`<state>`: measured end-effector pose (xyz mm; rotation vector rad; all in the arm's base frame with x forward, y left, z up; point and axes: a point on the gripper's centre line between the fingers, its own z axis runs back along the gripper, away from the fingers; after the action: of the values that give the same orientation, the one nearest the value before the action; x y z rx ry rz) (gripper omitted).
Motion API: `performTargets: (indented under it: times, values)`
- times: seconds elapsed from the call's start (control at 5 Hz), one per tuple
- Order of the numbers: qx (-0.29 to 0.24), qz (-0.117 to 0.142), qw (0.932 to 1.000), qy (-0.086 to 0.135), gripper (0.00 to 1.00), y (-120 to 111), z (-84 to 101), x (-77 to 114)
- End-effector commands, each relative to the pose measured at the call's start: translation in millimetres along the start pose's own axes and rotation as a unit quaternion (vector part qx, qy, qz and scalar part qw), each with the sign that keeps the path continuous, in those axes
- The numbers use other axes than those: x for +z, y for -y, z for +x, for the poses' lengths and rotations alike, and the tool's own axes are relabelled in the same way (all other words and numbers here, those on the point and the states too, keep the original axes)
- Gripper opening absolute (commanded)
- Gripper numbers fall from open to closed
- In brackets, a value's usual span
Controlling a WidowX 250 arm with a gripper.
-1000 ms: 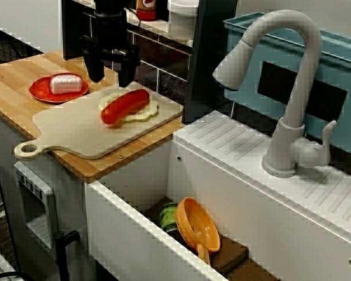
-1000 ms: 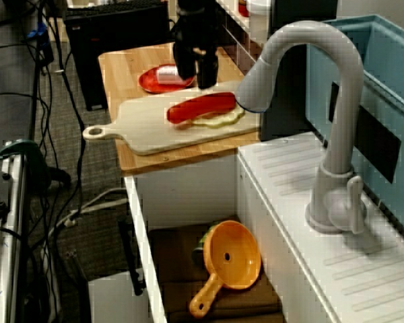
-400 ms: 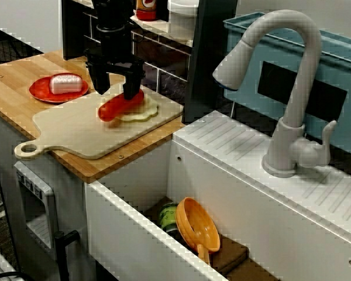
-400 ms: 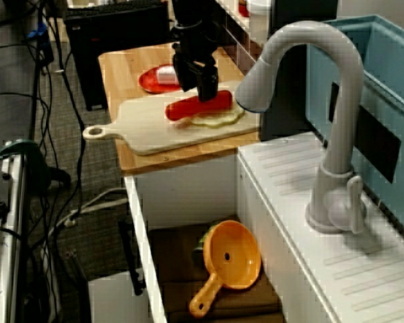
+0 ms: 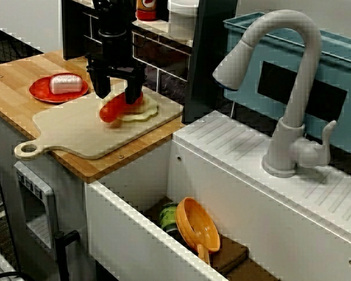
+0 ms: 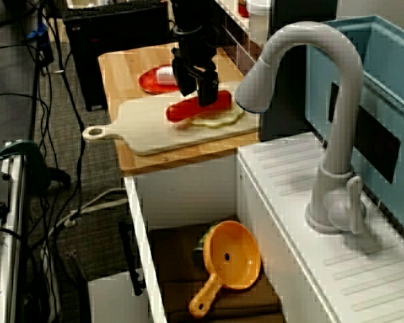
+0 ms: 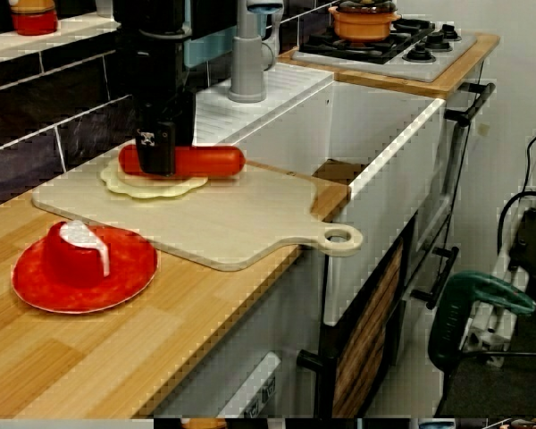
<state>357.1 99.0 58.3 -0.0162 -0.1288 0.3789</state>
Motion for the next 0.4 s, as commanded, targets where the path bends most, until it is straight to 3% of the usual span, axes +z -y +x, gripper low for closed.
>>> performTargets:
  times: [0.0, 0.2]
  values:
    - [0.013, 0.010, 0.9992, 0.037, 1.00, 4.1, 7.4, 4.4]
    - [0.012, 0.016, 0.9988, 0.045, 0.00, 6.1, 7.8, -0.6]
